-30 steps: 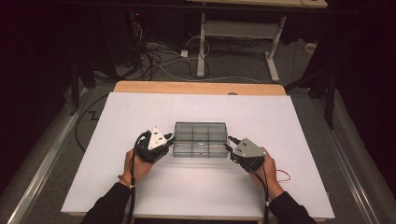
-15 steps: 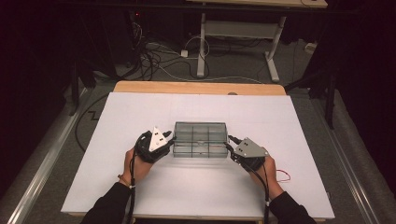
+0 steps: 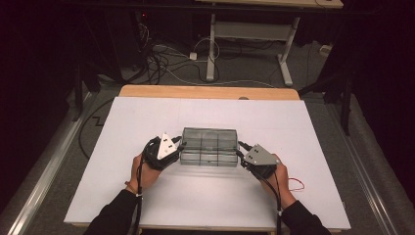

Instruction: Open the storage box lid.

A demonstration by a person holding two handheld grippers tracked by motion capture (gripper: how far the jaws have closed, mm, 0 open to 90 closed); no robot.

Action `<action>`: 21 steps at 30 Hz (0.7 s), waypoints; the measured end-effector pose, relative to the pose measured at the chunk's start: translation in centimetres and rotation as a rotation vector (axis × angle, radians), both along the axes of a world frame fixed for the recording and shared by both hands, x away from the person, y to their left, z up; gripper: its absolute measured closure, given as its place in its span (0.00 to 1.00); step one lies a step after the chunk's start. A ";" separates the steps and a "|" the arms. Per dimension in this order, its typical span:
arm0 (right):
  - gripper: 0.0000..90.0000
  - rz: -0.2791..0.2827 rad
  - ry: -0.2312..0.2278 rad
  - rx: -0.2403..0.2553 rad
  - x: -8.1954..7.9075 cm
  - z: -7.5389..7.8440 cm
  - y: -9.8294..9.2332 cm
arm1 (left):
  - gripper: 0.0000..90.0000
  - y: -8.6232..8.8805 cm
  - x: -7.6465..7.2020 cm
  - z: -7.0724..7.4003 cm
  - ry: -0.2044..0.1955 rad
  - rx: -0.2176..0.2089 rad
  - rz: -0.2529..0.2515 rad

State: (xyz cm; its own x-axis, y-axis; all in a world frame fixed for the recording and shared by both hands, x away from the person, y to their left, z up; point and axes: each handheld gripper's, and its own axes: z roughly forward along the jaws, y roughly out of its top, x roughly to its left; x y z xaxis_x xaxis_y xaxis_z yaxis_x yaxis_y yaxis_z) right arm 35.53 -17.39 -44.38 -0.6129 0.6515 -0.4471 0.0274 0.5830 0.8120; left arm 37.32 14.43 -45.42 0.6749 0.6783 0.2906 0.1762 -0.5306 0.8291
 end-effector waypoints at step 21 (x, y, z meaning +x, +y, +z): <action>0.91 -0.023 0.032 0.072 2.2 1.8 -0.4 | 0.74 0.1 2.7 1.9 0.014 -0.039 -0.039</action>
